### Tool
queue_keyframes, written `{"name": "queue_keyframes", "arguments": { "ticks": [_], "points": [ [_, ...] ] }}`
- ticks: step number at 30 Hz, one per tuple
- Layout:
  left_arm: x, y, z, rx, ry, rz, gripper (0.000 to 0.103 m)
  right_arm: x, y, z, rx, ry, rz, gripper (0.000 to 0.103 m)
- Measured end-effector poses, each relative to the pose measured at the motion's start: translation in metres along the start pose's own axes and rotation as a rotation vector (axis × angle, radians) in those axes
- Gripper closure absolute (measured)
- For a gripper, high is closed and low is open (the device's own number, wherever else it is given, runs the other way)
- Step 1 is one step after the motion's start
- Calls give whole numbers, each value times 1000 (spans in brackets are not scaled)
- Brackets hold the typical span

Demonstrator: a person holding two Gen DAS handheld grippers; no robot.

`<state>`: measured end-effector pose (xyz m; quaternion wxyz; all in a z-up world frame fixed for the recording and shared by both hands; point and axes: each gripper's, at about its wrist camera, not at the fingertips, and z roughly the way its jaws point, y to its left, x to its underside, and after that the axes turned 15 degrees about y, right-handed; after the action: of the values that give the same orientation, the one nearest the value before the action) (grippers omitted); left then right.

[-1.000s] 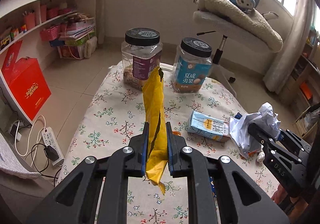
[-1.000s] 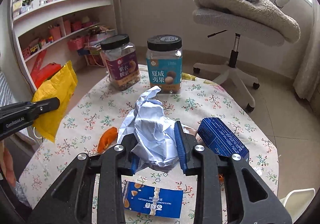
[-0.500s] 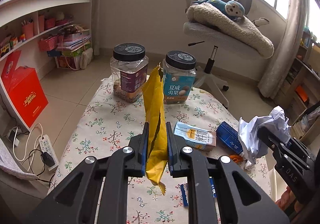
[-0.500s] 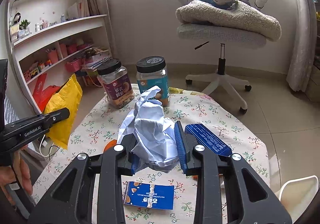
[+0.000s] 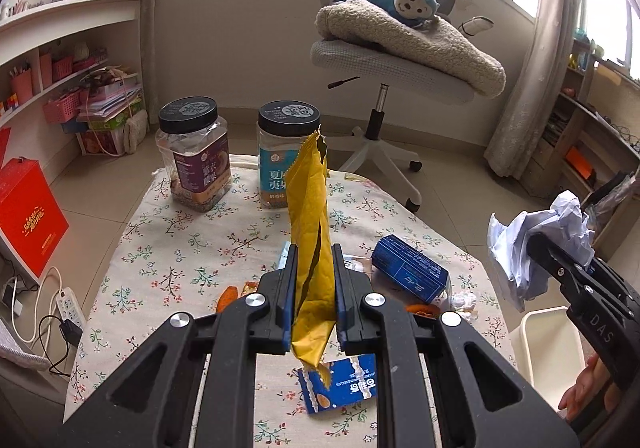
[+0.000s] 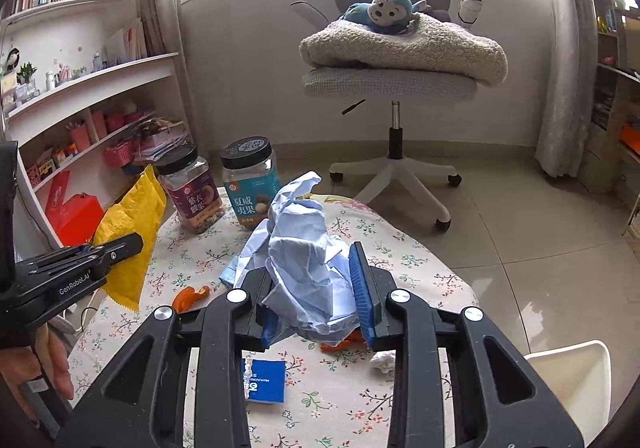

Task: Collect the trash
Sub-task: 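Carry the crumpled paper and yellow wrapper to the white bin and release both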

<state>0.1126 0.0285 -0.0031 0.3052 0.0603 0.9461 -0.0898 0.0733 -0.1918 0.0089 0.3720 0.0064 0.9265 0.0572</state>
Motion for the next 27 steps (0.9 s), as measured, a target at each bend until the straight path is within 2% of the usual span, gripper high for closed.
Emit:
{"name": "queue_keyframes", "arguments": {
  "ticks": [15, 24, 27],
  "points": [
    [4, -91, 13, 81, 11, 136, 88, 23, -116, -60, 187, -53, 224, 72],
    [10, -154, 24, 137, 32, 225, 88, 51, -186, -81, 303, -16, 381, 71],
    [13, -178, 26, 165, 41, 258, 88, 61, -206, -88, 340, -3, 436, 67]
  ]
}}
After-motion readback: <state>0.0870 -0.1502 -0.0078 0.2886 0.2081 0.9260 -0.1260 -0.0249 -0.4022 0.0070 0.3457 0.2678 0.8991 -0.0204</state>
